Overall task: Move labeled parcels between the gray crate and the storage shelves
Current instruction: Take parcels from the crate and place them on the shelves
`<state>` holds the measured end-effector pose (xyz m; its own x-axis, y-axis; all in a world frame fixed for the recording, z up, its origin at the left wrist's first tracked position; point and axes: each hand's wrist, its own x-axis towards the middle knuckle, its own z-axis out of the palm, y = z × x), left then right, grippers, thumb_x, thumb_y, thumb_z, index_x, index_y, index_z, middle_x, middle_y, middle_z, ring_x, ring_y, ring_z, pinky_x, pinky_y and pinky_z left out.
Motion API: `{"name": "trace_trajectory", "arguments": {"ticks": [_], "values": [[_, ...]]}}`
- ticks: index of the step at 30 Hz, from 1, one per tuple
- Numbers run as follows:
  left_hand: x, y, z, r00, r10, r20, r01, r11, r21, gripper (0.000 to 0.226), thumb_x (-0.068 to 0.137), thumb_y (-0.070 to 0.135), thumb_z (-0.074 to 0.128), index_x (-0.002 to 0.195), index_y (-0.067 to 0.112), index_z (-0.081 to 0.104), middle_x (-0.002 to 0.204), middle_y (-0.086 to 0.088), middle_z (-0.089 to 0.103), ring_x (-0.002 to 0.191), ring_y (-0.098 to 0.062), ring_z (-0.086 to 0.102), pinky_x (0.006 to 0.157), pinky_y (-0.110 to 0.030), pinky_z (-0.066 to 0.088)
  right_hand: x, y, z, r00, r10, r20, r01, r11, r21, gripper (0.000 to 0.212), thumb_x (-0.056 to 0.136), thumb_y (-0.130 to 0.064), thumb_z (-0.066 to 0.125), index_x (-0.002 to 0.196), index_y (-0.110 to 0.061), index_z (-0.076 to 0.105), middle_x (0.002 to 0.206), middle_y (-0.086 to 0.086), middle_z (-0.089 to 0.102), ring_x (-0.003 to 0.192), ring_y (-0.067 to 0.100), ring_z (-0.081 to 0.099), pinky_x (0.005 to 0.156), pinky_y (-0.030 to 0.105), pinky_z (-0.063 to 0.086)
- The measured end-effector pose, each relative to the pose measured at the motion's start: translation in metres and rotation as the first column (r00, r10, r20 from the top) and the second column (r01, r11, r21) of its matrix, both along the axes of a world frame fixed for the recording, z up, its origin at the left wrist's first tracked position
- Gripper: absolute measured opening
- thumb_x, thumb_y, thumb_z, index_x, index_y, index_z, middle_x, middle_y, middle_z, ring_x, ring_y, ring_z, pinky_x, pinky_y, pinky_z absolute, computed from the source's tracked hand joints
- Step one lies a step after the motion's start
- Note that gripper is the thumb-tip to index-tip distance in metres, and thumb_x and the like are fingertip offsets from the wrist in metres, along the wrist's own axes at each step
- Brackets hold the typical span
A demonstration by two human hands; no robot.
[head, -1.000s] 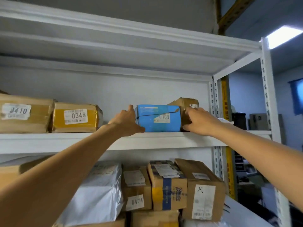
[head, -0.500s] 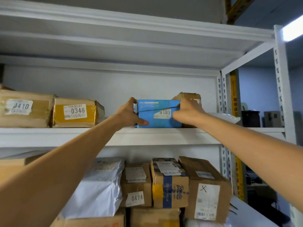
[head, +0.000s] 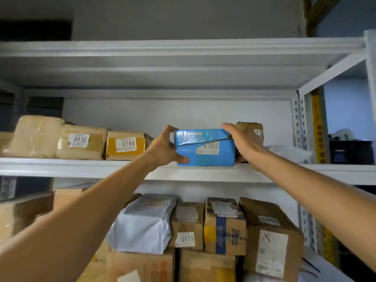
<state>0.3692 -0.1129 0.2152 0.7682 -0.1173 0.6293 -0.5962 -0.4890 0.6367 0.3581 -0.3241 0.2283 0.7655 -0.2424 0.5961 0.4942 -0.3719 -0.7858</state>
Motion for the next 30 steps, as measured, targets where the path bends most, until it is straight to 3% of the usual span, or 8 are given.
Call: {"name": "trace_trajectory", "arguments": {"ticks": [3,6,11,14,19,23,27,30], "values": [[0.002,-0.001,-0.006,0.998,-0.06,-0.013,0.059,0.994,-0.087,0.067,0.072,0.012,0.083,0.124,0.024,0.041,0.108,-0.015,0.062,0.098,-0.029,0.066,0.086,-0.043,0.057,-0.002,-0.002,-0.003,0.999,0.033,-0.032,-0.033,0.999,0.007,0.054,0.075,-0.066,0.06,0.097,-0.017,0.063,0.094,0.011,0.071,0.082,0.029,0.069,0.073,0.05,0.06],[-0.001,-0.001,-0.008,0.973,-0.225,-0.061,0.187,0.91,-0.37,0.046,0.084,0.037,0.068,0.118,0.015,0.048,0.109,-0.015,0.067,0.094,-0.028,0.069,0.082,-0.041,0.058,-0.009,-0.002,-0.006,0.995,0.098,-0.033,-0.095,0.993,0.066,0.041,0.079,-0.04,0.067,0.103,-0.008,0.063,0.091,0.013,0.072,0.078,0.028,0.071,0.072,0.051,0.06],[0.002,0.006,-0.017,0.961,-0.276,-0.032,0.209,0.794,-0.57,0.041,0.087,0.023,0.069,0.12,0.011,0.049,0.107,-0.015,0.069,0.093,-0.027,0.07,0.08,-0.043,0.057,-0.014,-0.004,-0.012,0.985,0.17,-0.024,-0.168,0.983,0.069,0.014,0.079,-0.016,0.07,0.077,-0.01,0.058,0.076,0.007,0.069,0.075,0.027,0.069,0.082,0.05,0.055],[0.001,0.012,-0.025,0.927,-0.374,-0.036,0.31,0.814,-0.492,0.047,0.087,0.015,0.068,0.131,0.01,0.053,0.109,-0.008,0.072,0.098,-0.022,0.069,0.08,-0.037,0.056,-0.015,-0.011,-0.02,0.964,0.264,-0.028,-0.261,0.963,0.064,0.016,0.079,-0.001,0.069,0.093,-0.006,0.063,0.094,0.008,0.073,0.093,0.028,0.069,0.093,0.048,0.053],[-0.007,0.015,-0.03,0.907,-0.421,-0.02,0.366,0.811,-0.456,0.046,0.086,0.008,0.067,0.129,0.017,0.055,0.115,-0.009,0.069,0.107,-0.023,0.066,0.083,-0.042,0.057,-0.011,-0.015,-0.028,0.948,0.316,-0.018,-0.315,0.947,0.068,0.091,0.053,-0.012,0.084,0.137,-0.015,0.05,0.124,0.006,0.065,0.111,0.024,0.063,0.099,0.046,0.049],[-0.009,0.018,-0.032,0.908,-0.419,0.002,0.371,0.8,-0.473,0.06,0.081,-0.003,0.069,0.132,0.023,0.052,0.119,-0.012,0.066,0.109,-0.025,0.065,0.088,-0.05,0.055,-0.014,-0.011,-0.033,0.955,0.294,0.021,-0.295,0.953,0.066,0.055,0.068,0.012,0.075,0.111,-0.015,0.057,0.109,0.004,0.069,0.102,0.022,0.066,0.089,0.043,0.056],[-0.014,0.024,-0.028,0.907,-0.421,0.033,0.385,0.793,-0.472,0.089,0.07,-0.022,0.066,0.142,0.024,0.041,0.11,-0.01,0.067,0.118,-0.027,0.058,0.093,-0.049,0.052,-0.021,-0.009,-0.038,0.963,0.252,0.099,-0.254,0.967,0.014,0.059,0.071,0.016,0.073,0.115,-0.019,0.054,0.098,-0.004,0.069,0.088,0.009,0.067,0.067,0.024,0.057],[-0.023,0.024,-0.033,0.922,-0.374,0.101,0.382,0.835,-0.397,0.086,0.065,-0.024,0.07,0.137,0.02,0.051,0.097,-0.009,0.072,0.109,-0.024,0.065,0.089,-0.048,0.056,-0.026,-0.004,-0.042,0.969,0.196,0.151,-0.201,0.979,0.019,0.066,0.064,0.021,0.075,0.106,-0.024,0.051,0.094,0.002,0.067,0.082,0.012,0.068,0.06,0.026,0.055]]}}
